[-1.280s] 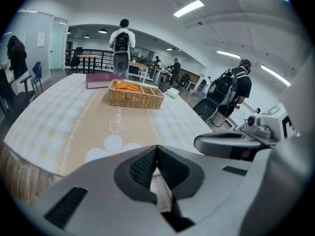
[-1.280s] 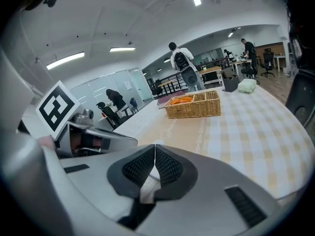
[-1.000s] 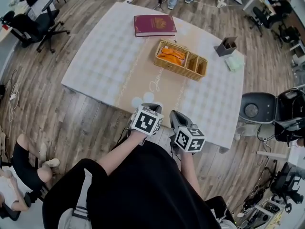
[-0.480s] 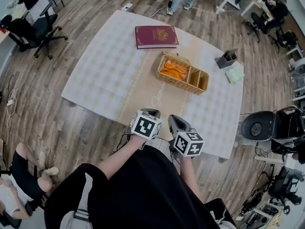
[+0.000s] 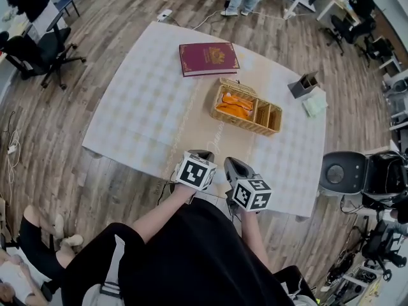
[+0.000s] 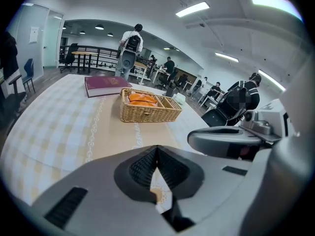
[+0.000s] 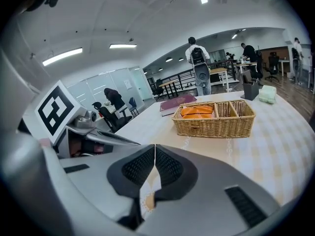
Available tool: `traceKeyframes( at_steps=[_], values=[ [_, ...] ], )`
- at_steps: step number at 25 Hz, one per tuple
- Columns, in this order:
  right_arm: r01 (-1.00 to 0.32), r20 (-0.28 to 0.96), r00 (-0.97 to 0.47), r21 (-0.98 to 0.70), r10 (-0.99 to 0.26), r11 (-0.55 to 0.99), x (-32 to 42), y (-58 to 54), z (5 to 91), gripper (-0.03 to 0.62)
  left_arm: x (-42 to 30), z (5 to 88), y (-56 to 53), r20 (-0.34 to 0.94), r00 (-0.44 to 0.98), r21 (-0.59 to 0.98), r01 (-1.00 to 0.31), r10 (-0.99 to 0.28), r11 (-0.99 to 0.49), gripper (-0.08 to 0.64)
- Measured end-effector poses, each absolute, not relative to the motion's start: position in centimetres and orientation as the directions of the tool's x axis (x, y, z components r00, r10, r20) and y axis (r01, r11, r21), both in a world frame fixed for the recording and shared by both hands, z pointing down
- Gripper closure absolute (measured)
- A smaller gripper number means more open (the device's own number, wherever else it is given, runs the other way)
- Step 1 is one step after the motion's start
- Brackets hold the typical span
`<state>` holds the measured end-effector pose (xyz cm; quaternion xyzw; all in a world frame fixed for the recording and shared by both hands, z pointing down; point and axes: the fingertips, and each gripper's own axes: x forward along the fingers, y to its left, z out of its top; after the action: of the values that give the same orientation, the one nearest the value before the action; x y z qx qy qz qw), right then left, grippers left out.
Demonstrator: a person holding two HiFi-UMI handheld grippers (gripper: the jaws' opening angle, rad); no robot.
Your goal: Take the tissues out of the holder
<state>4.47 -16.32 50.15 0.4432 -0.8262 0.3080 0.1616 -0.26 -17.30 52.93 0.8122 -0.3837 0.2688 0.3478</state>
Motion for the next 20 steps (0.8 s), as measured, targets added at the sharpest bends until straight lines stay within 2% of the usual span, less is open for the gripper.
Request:
traceKeyframes(
  at_steps=[14,20],
  values=[
    [-0.885,0.6,-0.463,-0.346,-0.653,0.31,6.5,-16.8,51.7,0.575,-0.7,54.6,-18.3,0.709,0.606,0.411,-0.771,-0.361,-0.486,0.56],
    [-0.898,0.616,-0.439,-0.31,-0.654,0.312,7.6,-17.5,51.7,0.574,-0.1,55.5,-18.5,0.708,0.617,0.425,-0.76,-0.344,-0.491,0.56]
  ],
)
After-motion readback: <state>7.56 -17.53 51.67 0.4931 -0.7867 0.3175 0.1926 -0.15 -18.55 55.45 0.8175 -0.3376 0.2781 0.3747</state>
